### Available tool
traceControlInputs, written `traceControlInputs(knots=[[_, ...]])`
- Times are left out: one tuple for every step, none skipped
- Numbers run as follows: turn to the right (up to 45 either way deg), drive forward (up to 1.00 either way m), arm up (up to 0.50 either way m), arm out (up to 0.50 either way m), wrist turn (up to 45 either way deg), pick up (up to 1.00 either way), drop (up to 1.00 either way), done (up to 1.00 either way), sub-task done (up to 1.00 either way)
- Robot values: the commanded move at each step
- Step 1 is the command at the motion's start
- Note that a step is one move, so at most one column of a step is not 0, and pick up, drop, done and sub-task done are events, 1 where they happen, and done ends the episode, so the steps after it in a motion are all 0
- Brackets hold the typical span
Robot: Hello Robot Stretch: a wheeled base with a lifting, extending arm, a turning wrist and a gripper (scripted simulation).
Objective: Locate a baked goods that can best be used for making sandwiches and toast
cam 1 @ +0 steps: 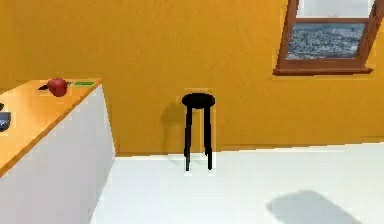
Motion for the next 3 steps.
traceControlInputs(knots=[[0.0,0.95,0.0,0.0,0.0,0.0,0.0,0.0,0.0],[-45.0,0.0,0.0,0.0,0.0,0.0,0.0,0.0,0.0],[-45.0,0.0,0.0,0.0,0.0,0.0,0.0,0.0,0.0]])
